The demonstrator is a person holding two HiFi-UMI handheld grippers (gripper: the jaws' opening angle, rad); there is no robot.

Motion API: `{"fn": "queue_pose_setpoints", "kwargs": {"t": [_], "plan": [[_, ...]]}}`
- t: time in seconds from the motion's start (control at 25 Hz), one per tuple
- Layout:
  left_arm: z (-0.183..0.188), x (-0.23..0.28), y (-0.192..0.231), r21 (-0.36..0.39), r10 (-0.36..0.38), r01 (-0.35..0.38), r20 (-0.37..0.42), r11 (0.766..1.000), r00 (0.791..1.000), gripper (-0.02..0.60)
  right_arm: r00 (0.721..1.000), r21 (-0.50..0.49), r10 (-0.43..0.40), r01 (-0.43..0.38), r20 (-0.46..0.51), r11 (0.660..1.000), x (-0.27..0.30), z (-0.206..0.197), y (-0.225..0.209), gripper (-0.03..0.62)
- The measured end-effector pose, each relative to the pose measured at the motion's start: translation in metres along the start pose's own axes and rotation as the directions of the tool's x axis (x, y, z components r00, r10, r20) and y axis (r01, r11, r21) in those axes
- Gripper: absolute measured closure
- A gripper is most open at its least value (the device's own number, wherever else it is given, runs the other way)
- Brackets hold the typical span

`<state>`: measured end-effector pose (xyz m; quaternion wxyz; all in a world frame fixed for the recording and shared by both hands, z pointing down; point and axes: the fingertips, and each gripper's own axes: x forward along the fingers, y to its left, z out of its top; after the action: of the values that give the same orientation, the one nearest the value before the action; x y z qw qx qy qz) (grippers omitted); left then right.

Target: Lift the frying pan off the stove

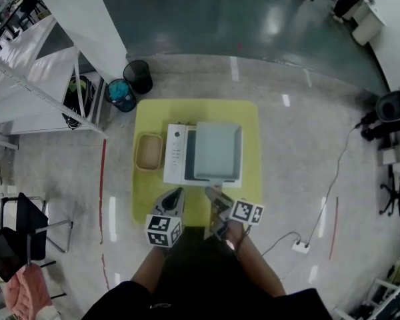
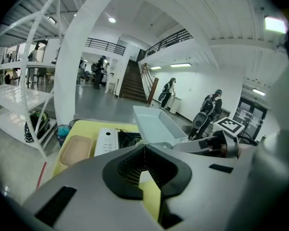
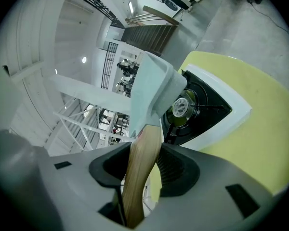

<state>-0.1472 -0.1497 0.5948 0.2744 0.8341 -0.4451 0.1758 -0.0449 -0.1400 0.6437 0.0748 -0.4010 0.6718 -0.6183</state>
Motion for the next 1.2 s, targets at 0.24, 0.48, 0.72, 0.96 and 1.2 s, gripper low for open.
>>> {"fn": "queue_pose_setpoints", "kwargs": {"t": [0.24, 0.48, 0.72, 0.96, 1.2], "plan": [[0.001, -0.007, -0.01, 0.005, 0.012, -0.012, 0.023, 1.0, 1.0, 0.537, 1.0, -0.03, 0.013, -0.013, 0.003, 0.999, -0.011, 0.002, 0.014, 0.422], [-0.003, -0.026, -0.029, 0.012, 0.028, -0.029, 0.049, 1.0, 0.998, 0.537, 0.999, -0.062, 0.034, -0.034, -0.004, 0.998, -0.032, -0.004, 0.022, 0.422], [-0.009, -0.043, -0.039, 0.021, 0.053, -0.055, 0.074, 0.998, 0.996, 0.537, 0.998, -0.069, 0.068, -0.069, -0.012, 0.995, -0.043, -0.018, 0.033, 0.421], [-0.011, -0.057, -0.049, 0.033, 0.068, -0.072, 0.098, 0.997, 0.993, 0.537, 0.996, -0.082, 0.094, -0.094, -0.011, 0.992, -0.055, -0.024, 0.041, 0.422], [-0.012, -0.064, -0.05, 0.036, 0.076, -0.081, 0.11, 0.996, 0.991, 0.537, 0.988, -0.085, 0.155, -0.155, -0.002, 0.984, -0.059, -0.025, 0.054, 0.422]]}}
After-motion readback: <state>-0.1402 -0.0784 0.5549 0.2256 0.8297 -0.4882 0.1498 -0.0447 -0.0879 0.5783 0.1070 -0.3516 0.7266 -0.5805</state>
